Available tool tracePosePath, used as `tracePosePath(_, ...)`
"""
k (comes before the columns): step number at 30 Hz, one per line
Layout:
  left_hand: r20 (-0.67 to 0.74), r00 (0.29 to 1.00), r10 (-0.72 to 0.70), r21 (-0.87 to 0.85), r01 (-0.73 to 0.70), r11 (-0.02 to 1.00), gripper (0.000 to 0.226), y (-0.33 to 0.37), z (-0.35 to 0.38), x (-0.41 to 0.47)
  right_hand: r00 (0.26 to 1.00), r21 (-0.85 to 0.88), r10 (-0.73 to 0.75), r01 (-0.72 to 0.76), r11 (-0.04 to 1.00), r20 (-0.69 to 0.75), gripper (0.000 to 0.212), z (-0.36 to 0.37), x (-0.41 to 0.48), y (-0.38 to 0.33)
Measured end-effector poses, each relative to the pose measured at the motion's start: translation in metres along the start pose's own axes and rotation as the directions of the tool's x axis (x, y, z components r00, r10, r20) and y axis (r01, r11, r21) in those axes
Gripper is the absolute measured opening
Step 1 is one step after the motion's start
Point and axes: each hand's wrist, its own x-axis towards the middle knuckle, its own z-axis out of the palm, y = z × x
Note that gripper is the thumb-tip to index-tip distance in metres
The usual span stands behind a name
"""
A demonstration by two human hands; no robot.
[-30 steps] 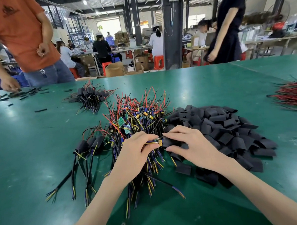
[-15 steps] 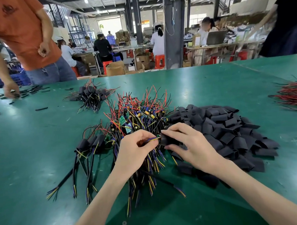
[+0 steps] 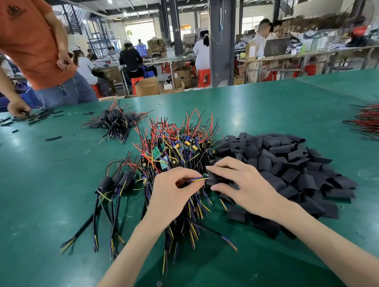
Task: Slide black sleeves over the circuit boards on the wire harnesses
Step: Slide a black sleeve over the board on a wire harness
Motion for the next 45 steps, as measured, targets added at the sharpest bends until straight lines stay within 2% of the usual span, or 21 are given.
tracePosePath(3, -0.001, 1.000, 0.028, 0.007, -0.028, 1.000, 0.027, 0.001, 0.000, -0.001, 1.000, 0.014, -0.007, 0.007, 1.000, 0.021, 0.039, 0.000, 0.001, 0.000)
tracePosePath(12, 0.008, 0.998, -0.059, 0.023, 0.059, 0.998, 0.018, -0.002, -0.001, 0.001, 0.996, -0.042, -0.070, 0.067, 0.997, -0.055, 0.039, 0.003, -0.001, -0.001)
tracePosePath(22, 0.022, 0.993, -0.118, -0.014, 0.119, 0.993, 0.029, -0.001, -0.003, 0.003, 0.990, -0.123, -0.144, 0.142, 0.982, -0.008, 0.038, 0.003, -0.003, -0.004)
tracePosePath(27, 0.006, 0.996, -0.089, 0.003, 0.089, 0.996, 0.028, 0.000, -0.002, 0.001, 0.989, -0.142, -0.150, 0.148, 0.979, -0.007, 0.039, 0.002, -0.002, -0.007)
tracePosePath(31, -0.068, 0.997, -0.037, 0.010, 0.038, 0.999, 0.023, 0.003, -0.003, 0.002, 0.992, -0.112, -0.127, 0.123, 0.986, -0.027, 0.046, 0.004, 0.000, -0.009)
tracePosePath(33, -0.166, 0.985, -0.041, -0.024, 0.038, 0.999, 0.025, 0.002, -0.009, 0.005, 0.994, -0.119, -0.104, 0.099, 0.988, -0.038, 0.055, 0.004, 0.001, -0.008)
tracePosePath(35, -0.333, 0.941, -0.058, -0.125, 0.016, 0.992, 0.027, 0.000, -0.024, 0.010, 0.997, -0.171, -0.049, 0.038, 0.985, -0.060, 0.059, 0.002, 0.001, -0.004)
tracePosePath(38, -0.547, 0.830, -0.107, -0.284, -0.063, 0.957, 0.029, -0.008, -0.055, 0.019, 0.990, -0.238, 0.088, -0.111, 0.965, -0.106, 0.051, -0.003, 0.001, 0.004)
tracePosePath(39, -0.599, 0.787, -0.146, -0.292, -0.045, 0.955, 0.030, -0.014, -0.064, 0.021, 0.986, -0.267, 0.132, -0.156, 0.951, -0.106, 0.046, -0.004, 0.000, 0.008)
tracePosePath(41, -0.658, 0.713, -0.242, -0.226, 0.119, 0.967, 0.032, -0.031, -0.078, 0.023, 0.973, -0.320, 0.221, -0.230, 0.919, -0.066, 0.034, -0.005, 0.000, 0.013)
tracePosePath(43, -0.618, 0.714, -0.328, -0.030, 0.396, 0.918, 0.040, -0.048, -0.086, 0.023, 0.956, -0.327, 0.294, -0.281, 0.902, -0.011, 0.022, -0.006, -0.002, 0.017)
tracePosePath(45, -0.537, 0.746, -0.394, 0.266, 0.593, 0.760, 0.041, -0.060, -0.087, 0.021, 0.941, -0.304, 0.335, -0.309, 0.901, 0.036, 0.013, -0.006, -0.004, 0.018)
